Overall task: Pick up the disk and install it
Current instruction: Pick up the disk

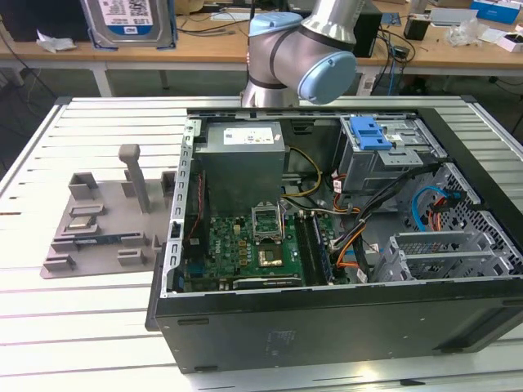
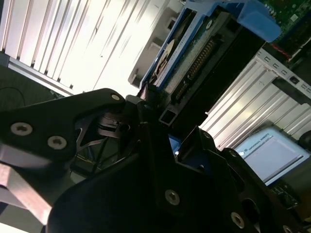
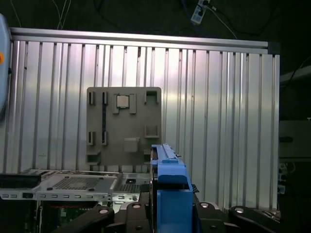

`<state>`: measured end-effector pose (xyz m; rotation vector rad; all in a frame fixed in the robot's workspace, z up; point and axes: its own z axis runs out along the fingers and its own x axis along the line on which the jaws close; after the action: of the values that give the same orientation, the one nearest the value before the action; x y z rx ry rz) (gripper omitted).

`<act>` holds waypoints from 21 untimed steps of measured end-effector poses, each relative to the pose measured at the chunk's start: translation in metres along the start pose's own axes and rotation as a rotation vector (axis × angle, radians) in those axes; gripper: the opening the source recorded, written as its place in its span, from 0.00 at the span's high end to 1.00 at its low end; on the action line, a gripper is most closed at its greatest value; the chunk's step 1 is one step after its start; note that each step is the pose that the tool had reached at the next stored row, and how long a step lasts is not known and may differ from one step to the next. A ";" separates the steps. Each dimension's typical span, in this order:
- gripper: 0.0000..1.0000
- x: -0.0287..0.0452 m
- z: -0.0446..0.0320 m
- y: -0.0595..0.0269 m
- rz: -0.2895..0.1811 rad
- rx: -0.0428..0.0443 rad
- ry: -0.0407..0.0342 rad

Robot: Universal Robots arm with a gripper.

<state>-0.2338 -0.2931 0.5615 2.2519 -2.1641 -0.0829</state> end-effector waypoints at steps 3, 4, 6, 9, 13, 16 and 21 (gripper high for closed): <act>0.63 0.0008 -0.0009 -0.0214 0.000 -0.0009 0.0000; 0.63 0.0011 -0.0011 -0.0262 0.000 -0.0010 0.0000; 0.63 0.0017 -0.0017 -0.0423 0.000 -0.0012 0.0000; 0.63 0.0024 -0.0025 -0.0595 0.000 -0.0019 0.0001; 0.63 0.0033 -0.0034 -0.0841 0.000 -0.0020 -0.0001; 0.63 0.0038 -0.0040 -0.0971 0.000 -0.0022 0.0000; 0.63 0.0048 -0.0050 -0.1229 0.000 -0.0026 -0.0001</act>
<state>-0.1107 -0.2931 0.5603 2.2504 -2.1629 -0.0858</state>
